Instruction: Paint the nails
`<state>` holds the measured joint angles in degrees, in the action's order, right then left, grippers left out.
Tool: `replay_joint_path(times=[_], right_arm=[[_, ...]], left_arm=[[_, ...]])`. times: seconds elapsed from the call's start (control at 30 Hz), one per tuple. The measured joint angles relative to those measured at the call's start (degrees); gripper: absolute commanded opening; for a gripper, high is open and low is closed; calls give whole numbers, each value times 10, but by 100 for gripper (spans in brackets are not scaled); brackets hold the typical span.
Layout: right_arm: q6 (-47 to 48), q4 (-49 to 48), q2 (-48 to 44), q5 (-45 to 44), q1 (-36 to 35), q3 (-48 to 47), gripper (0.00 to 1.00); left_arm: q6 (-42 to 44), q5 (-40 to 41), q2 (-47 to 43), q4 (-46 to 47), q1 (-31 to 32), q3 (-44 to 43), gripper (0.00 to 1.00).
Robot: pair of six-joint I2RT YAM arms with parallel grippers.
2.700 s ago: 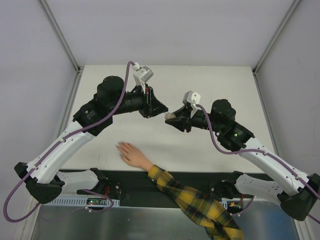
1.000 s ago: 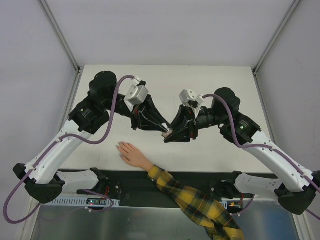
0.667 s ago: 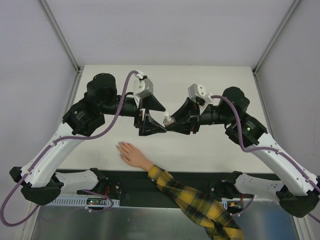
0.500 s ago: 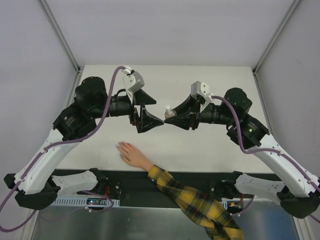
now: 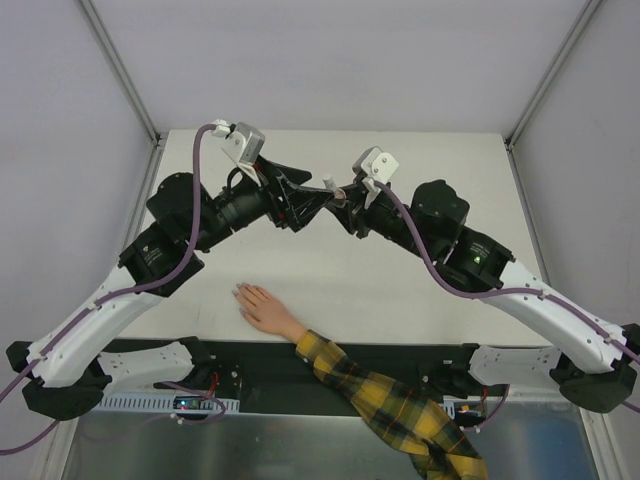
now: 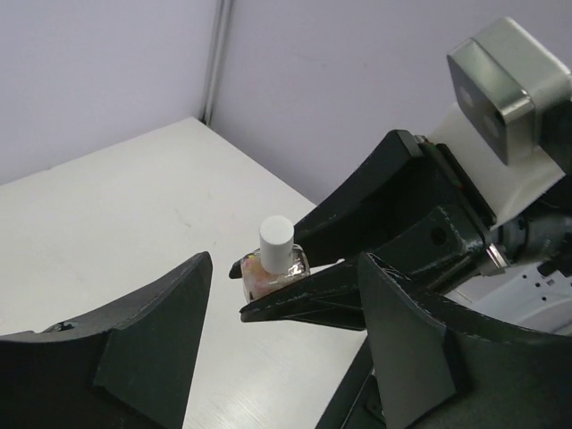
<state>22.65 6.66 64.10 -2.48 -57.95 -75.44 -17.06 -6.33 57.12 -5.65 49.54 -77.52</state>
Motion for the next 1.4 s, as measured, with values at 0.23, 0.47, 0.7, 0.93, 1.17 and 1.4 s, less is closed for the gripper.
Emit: replay_joint_path(times=[0.23,0.47,0.7,0.93,1.17,1.4], right_arm=[[4,8,10,-40,-2,-13,0],[6,11,10,-42,-7,-21,0],[5,16,10,-40,-9,-24,0],[-4,52,3,121,32,-30,0],[-102,80,16,527,106,-51,0],[-178,-11,30,675,97,-47,0]], left_arm=[[0,40,19,25,0,0,54],[-1,55,28,54,0,0,51],[-8,35,56,57,0,0,11],[25,-77,47,45,-2,3,0],[103,-392,49,11,-18,-23,0],[96,-520,55,27,-23,-45,0]])
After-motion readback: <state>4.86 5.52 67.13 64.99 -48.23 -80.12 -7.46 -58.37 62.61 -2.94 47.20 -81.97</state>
